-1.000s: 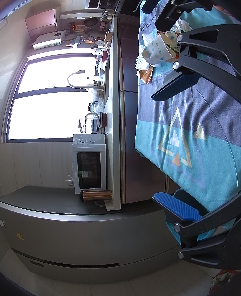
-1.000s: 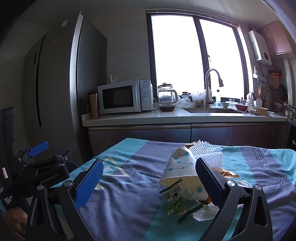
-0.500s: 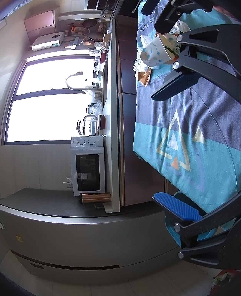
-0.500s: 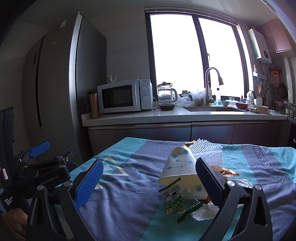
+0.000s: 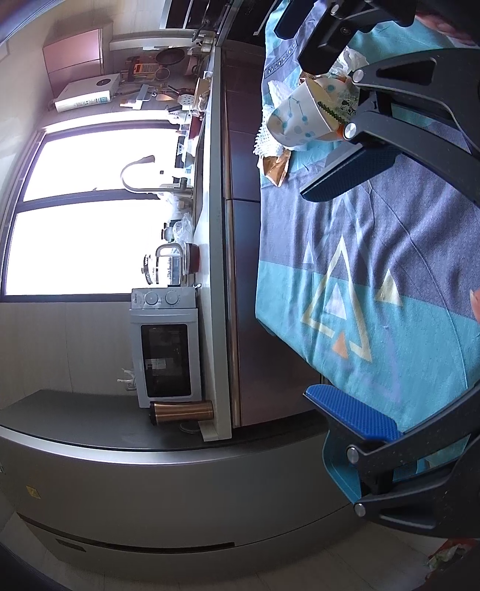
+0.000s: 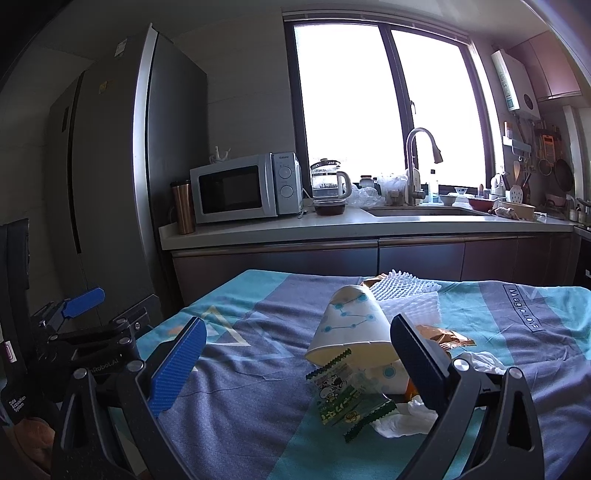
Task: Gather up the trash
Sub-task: 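Grasp the white dotted paper cup with the left tool while the right tool grasps crumpled tissue, then carry cup and tissue to the teal bin and open both tools, then reach the left tool to the green snack wrapper and grasp it, then lift the wrapper with the left tool while the right tool grasps the paper cup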
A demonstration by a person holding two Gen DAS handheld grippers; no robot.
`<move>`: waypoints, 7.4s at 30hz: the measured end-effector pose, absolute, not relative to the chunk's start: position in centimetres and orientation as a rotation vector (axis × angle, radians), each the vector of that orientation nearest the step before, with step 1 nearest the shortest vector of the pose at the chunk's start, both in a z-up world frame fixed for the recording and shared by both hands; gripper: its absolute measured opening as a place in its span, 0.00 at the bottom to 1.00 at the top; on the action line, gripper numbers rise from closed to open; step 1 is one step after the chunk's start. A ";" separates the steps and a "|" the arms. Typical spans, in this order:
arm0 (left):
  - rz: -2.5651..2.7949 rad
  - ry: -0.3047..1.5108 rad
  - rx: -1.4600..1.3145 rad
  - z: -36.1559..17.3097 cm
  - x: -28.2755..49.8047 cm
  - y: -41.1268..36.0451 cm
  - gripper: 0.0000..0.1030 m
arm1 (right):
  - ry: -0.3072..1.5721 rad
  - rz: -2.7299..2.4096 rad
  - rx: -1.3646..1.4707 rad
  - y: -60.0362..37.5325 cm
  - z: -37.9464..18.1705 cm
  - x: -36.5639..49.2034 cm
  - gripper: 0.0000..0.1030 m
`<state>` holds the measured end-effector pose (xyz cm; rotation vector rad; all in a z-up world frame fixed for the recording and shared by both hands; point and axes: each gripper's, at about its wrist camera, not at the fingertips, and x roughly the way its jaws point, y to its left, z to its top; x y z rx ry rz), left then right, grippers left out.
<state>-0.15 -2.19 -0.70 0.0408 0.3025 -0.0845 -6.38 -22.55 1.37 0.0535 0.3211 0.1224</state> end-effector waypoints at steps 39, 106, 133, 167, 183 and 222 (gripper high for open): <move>-0.531 0.546 0.211 -5.2 8.4 -17.1 0.31 | 0.683 -0.177 0.147 -38.4 -4.3 -0.7 0.78; 0.240 0.745 0.011 -9.9 7.8 26.5 0.07 | 1.002 0.843 -0.110 11.4 -3.5 11.6 0.18; 0.098 0.625 -0.064 -6.3 6.2 21.8 0.38 | 0.842 0.851 0.035 3.1 -0.2 8.7 0.45; -0.804 0.722 0.055 -6.1 4.9 -12.9 0.55 | 0.654 0.156 0.288 -32.4 -1.2 -1.0 0.47; -0.843 0.898 -0.055 -8.7 8.3 -15.0 0.13 | 0.732 0.192 0.336 -31.9 -3.6 1.7 0.29; -0.641 0.720 -0.021 -5.5 5.5 -3.8 0.02 | 0.553 0.267 0.212 -28.6 3.4 -0.6 0.00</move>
